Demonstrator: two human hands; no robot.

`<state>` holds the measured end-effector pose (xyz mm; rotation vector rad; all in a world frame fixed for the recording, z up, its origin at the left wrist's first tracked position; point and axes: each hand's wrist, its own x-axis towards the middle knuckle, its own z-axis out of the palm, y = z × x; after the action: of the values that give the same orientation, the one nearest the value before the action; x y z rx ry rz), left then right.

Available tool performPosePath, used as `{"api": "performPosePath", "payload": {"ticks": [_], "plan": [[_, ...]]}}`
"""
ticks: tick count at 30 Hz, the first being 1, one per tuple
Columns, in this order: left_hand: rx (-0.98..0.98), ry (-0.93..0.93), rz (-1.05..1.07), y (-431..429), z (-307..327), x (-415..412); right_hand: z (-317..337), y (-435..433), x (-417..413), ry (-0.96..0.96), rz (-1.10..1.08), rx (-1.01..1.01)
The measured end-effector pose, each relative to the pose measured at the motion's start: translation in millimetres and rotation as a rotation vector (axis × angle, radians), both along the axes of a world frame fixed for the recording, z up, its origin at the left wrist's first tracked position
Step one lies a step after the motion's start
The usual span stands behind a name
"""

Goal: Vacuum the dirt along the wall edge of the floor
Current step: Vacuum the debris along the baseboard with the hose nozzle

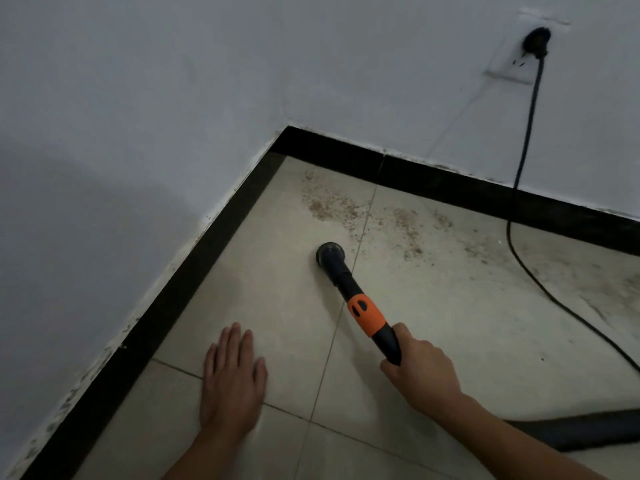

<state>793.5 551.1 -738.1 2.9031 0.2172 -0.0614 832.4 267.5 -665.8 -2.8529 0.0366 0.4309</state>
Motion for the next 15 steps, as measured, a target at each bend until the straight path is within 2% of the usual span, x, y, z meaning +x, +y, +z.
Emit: {"api": "performPosePath", "payload": {"ticks": [8,15], "plan": [[0.051,0.054,-0.041,-13.8,8.7,26.8,-1.4,-41.4,-19.7,-0.010,-0.087,0.000],[0.021,0.087,-0.082,-30.2,7.3,89.4,3.4,-43.0,62.7,0.006,-0.192,0.049]]}}
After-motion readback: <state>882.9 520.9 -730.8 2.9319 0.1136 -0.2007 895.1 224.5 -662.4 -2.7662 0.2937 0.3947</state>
